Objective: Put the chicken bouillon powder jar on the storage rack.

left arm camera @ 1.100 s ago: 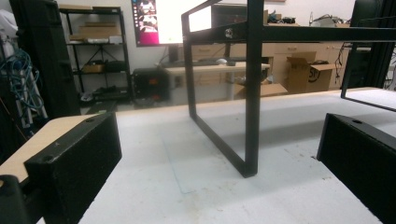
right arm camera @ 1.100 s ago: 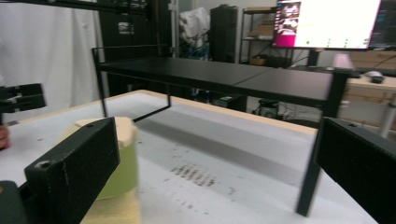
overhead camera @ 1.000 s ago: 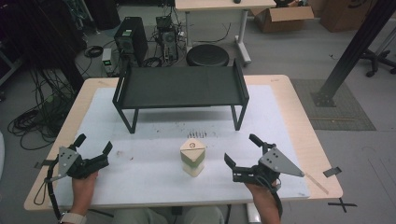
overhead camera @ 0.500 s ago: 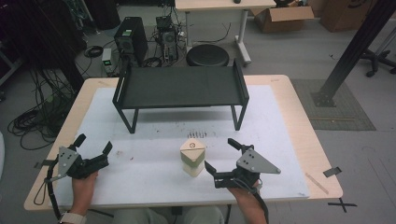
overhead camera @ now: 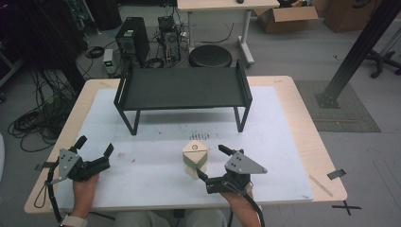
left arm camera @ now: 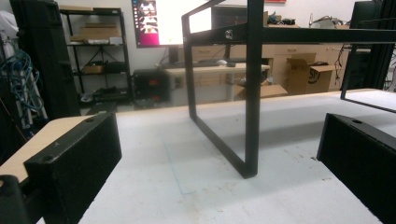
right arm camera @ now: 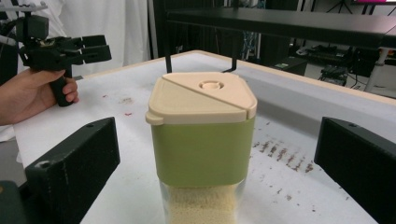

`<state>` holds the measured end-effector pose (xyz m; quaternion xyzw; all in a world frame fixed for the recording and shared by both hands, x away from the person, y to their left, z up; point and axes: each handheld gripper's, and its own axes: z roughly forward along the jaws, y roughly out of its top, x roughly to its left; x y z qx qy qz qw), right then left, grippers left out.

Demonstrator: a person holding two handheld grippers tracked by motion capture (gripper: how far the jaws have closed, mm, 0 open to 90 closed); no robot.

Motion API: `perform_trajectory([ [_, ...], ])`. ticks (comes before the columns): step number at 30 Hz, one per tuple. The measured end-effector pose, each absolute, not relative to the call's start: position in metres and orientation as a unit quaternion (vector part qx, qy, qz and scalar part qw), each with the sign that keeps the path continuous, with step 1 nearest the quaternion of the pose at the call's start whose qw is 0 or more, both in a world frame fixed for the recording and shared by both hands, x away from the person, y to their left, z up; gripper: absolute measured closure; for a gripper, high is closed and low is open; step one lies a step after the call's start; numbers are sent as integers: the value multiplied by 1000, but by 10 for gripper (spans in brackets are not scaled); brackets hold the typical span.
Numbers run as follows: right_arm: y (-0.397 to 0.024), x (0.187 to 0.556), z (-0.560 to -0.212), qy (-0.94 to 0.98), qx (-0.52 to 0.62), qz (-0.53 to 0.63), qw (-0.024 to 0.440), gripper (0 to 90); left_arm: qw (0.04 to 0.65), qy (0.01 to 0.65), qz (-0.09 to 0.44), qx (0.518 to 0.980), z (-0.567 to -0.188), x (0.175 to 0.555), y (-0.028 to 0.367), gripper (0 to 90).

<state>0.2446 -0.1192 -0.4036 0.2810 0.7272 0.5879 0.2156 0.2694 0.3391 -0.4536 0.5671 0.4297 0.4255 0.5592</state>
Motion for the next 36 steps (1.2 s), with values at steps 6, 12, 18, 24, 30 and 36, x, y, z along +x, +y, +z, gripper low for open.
perform_trajectory([
  [6,-114,247,-408,734,280,582,209,0,560,429,426,567,-454,269,339,3],
  [12,-108,249,-412,743,278,574,203,0,560,430,426,566,-454,269,339,3],
  [18,-102,253,-417,750,277,568,196,0,560,429,426,566,-454,269,339,3],
  [24,-98,259,-422,757,280,558,191,0,561,429,426,566,-454,269,339,3],
  [30,-92,266,-426,766,280,548,186,0,561,429,426,566,-454,269,340,2],
  [36,-86,273,-429,772,284,538,185,0,561,429,426,566,-454,269,340,2],
])
